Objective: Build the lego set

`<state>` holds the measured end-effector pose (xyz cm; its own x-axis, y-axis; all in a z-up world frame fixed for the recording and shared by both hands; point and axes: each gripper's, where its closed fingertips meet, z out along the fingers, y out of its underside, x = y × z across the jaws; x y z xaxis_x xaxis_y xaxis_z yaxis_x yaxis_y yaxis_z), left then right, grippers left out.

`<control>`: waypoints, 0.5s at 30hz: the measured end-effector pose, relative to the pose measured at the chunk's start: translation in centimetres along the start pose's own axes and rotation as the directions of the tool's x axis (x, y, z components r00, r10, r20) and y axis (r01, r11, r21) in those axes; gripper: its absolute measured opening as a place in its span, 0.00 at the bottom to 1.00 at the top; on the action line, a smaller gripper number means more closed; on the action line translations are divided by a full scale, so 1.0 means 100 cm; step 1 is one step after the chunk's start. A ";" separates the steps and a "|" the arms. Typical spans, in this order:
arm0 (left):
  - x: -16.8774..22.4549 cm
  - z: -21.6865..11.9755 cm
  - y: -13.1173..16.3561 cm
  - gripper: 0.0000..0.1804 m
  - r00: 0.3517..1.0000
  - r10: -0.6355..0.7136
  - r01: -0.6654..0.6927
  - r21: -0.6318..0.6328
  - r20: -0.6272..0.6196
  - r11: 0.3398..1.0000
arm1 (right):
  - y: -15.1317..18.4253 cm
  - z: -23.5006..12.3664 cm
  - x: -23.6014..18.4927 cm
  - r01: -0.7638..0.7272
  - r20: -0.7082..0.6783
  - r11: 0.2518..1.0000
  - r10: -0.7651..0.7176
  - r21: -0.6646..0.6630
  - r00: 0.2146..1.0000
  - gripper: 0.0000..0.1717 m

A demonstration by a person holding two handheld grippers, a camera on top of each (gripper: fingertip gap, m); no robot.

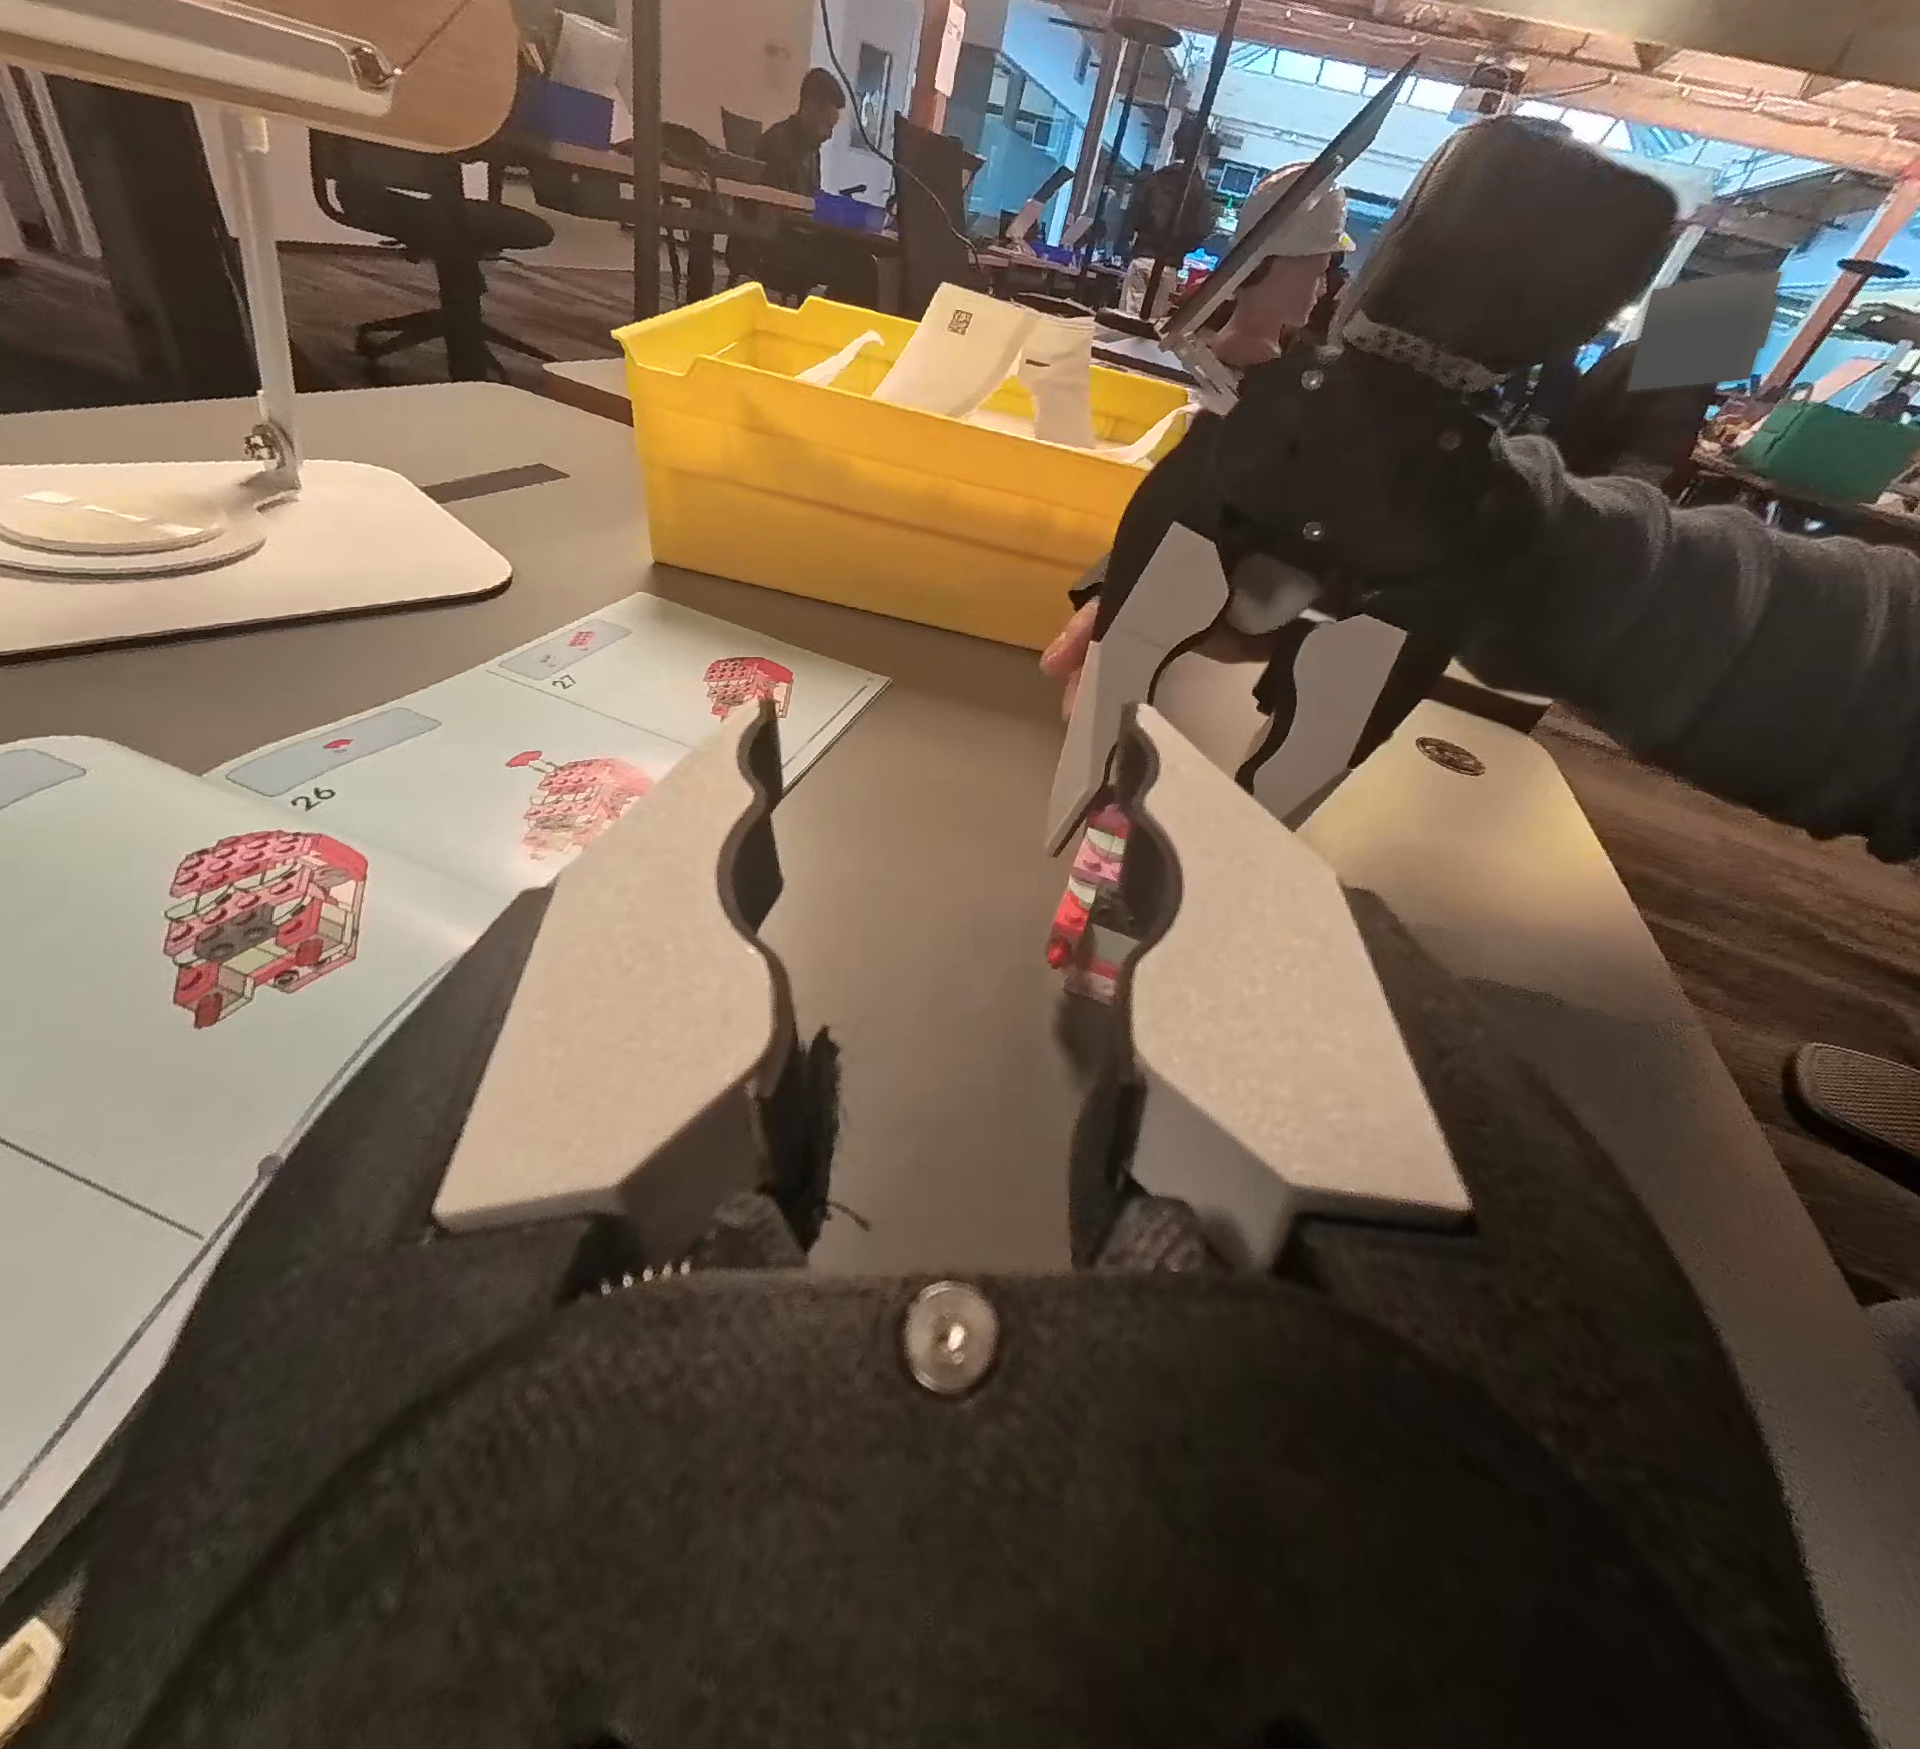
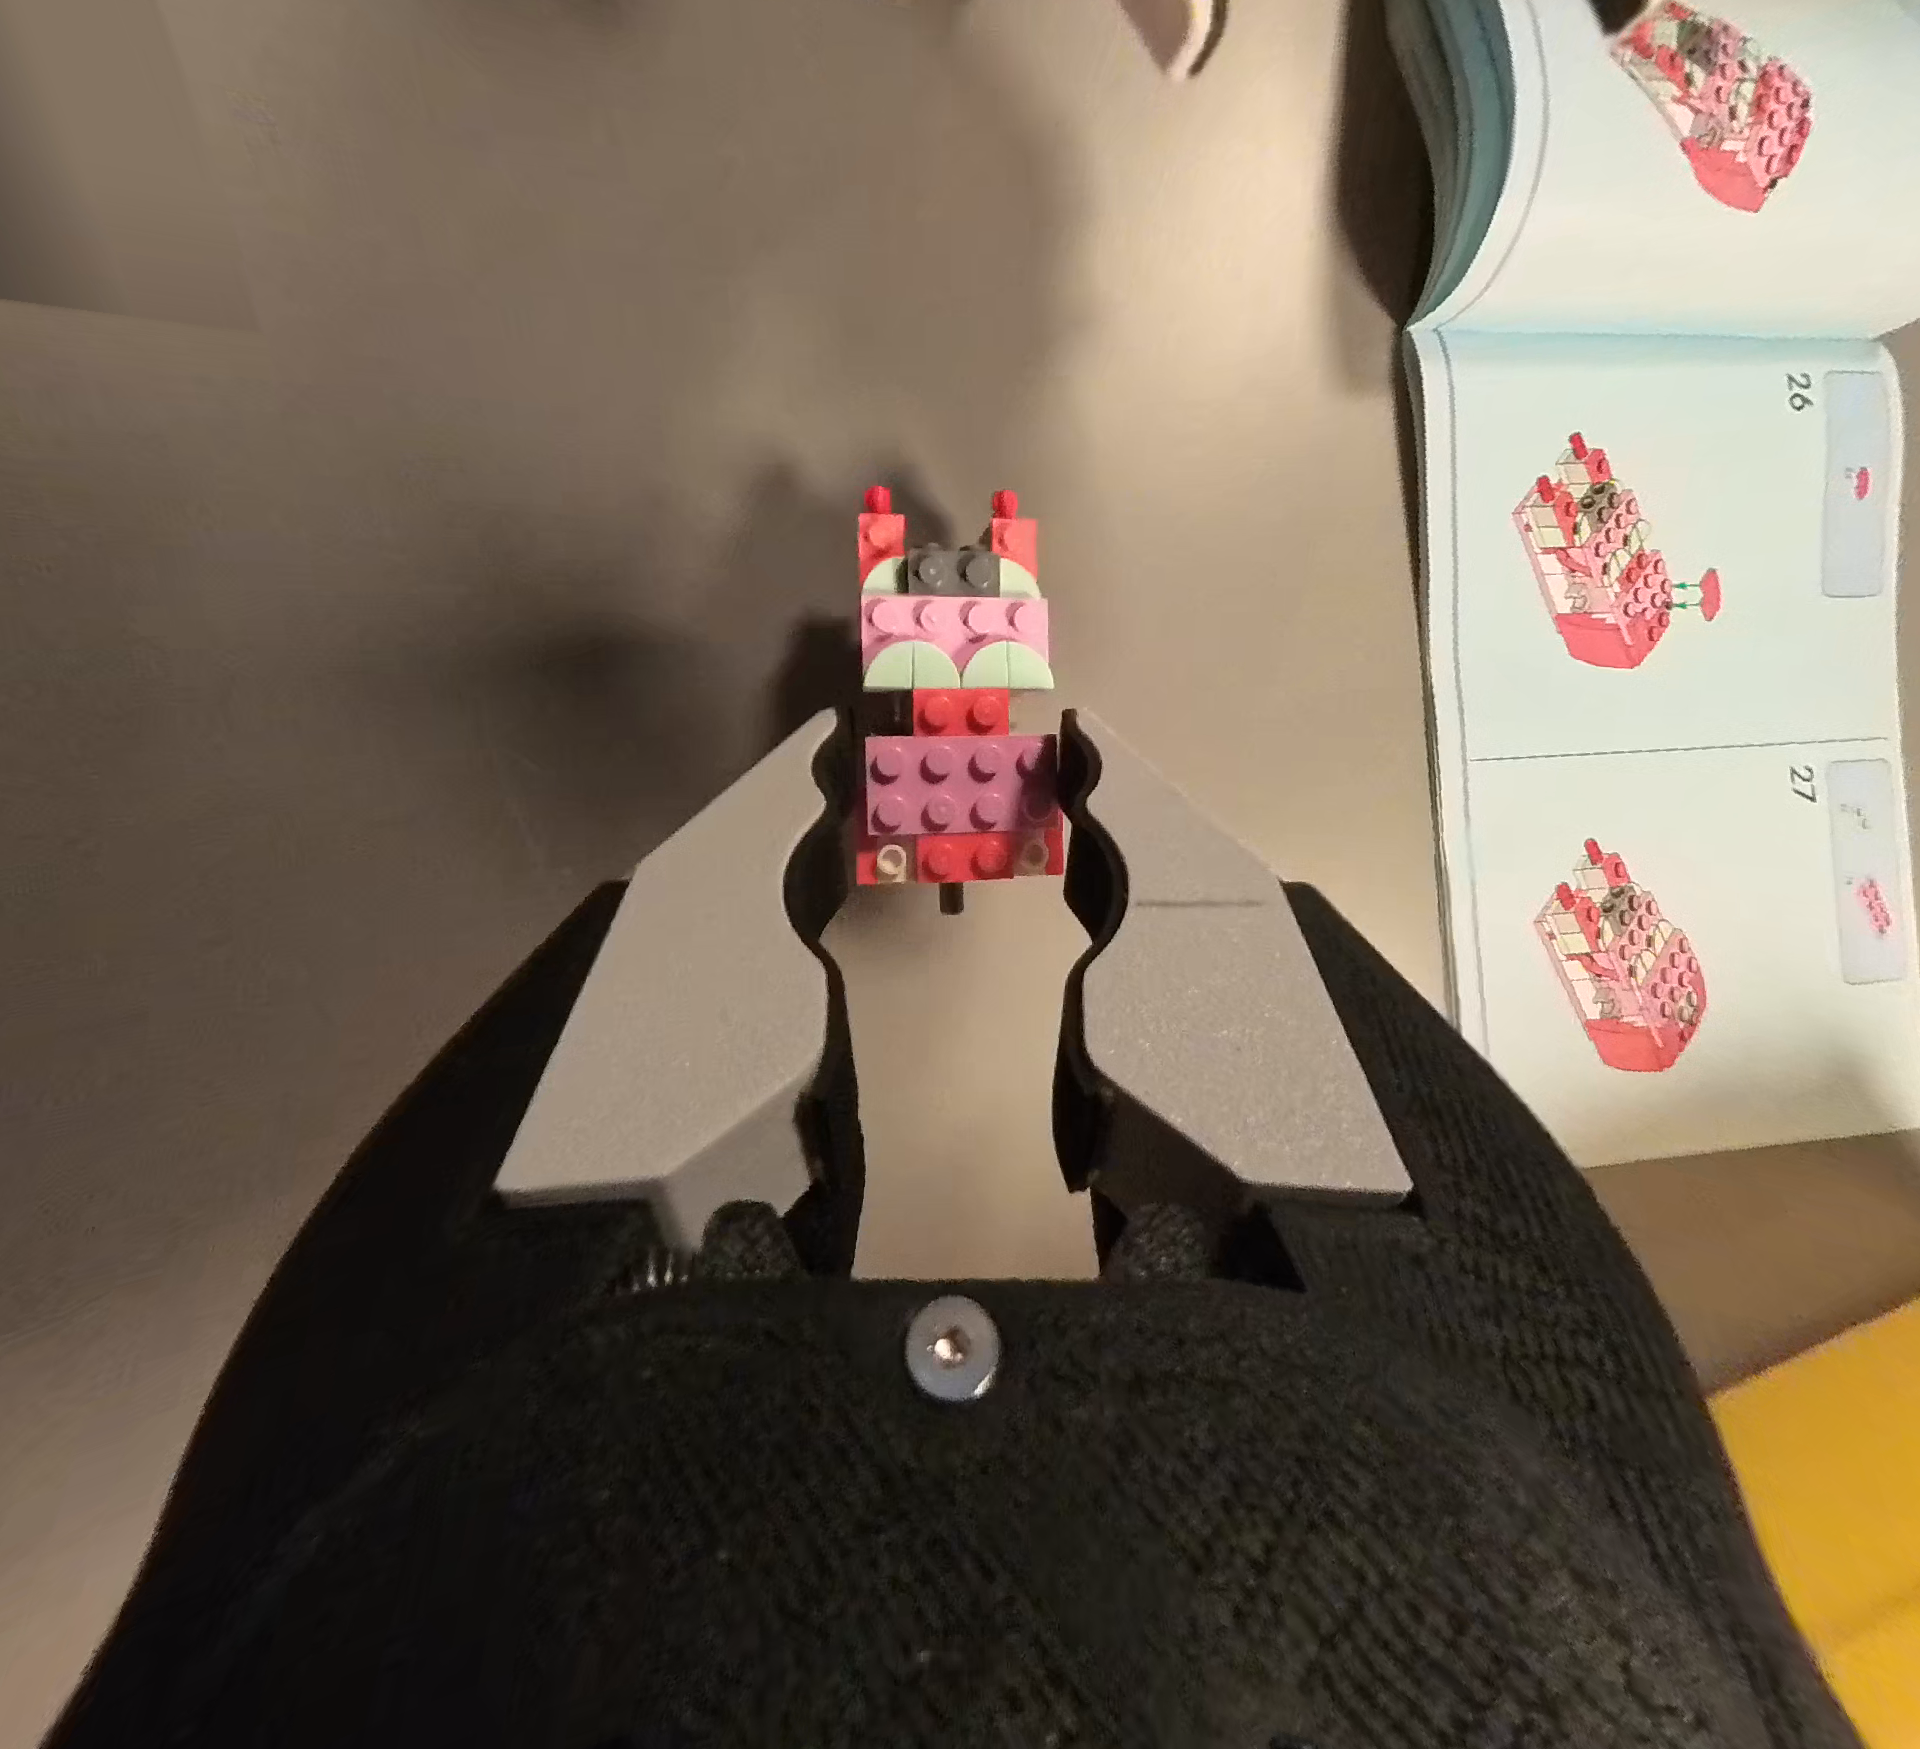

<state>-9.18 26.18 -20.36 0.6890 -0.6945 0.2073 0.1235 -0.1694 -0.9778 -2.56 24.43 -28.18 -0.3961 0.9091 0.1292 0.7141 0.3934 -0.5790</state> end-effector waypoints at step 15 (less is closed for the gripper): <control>-0.012 -0.012 -0.017 0.26 0.972 0.172 -0.191 0.113 0.159 0.975 | -0.041 -0.160 0.087 0.429 -0.848 0.736 0.407 0.525 0.339 0.01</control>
<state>-11.05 26.49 -18.93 0.8048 -0.5929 0.0286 0.0694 0.0461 -0.9965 0.27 32.90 -11.81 0.6458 0.5850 0.4907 0.0526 0.6070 -0.7930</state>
